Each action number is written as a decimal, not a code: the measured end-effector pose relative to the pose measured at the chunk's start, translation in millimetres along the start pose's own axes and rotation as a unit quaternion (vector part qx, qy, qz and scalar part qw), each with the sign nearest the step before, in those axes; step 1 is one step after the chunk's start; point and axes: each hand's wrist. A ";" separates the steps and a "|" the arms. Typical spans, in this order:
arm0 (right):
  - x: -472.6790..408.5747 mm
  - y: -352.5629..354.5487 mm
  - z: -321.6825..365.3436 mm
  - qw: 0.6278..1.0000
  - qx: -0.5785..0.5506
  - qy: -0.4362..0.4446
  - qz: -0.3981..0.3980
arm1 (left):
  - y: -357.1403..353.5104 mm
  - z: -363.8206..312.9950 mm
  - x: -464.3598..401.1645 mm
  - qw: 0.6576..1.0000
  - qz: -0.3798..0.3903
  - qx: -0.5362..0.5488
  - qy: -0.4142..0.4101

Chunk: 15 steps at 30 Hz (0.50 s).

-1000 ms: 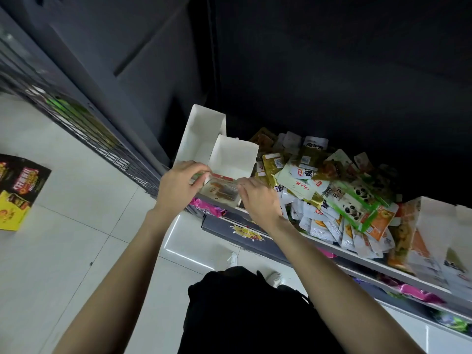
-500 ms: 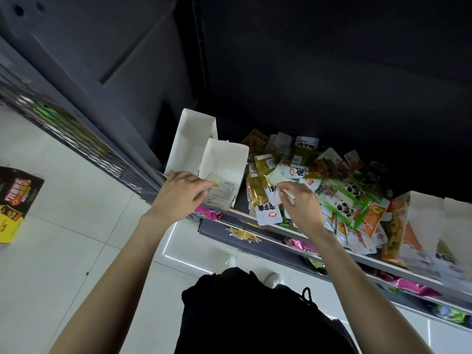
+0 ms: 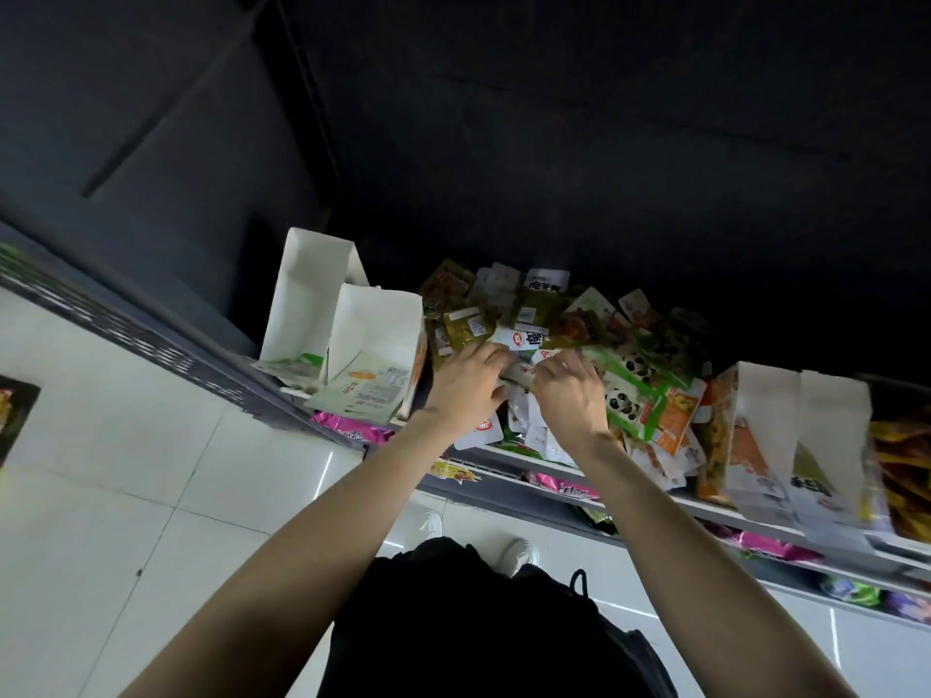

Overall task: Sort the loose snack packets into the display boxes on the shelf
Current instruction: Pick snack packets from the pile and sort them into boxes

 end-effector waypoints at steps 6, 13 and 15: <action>14.5 2.7 -9.1 0.998 -0.041 0.003 0.052 | -3.2 -4.7 -11.7 0.994 0.041 -0.080 -0.055; 14.1 8.5 -32.4 0.989 -0.134 0.013 0.055 | 4.6 -2.6 -6.8 0.999 -0.016 -0.015 -0.040; 14.4 10.4 -34.7 0.985 -0.172 -0.003 0.030 | 10.6 -3.4 -8.6 0.997 -0.040 0.066 0.025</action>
Point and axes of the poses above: each hand's wrist, its own x-axis away from the middle knuckle, its own y-axis out of the back of the hand, z = x × y, and after that the axes turned 3 degrees about -z, right-handed
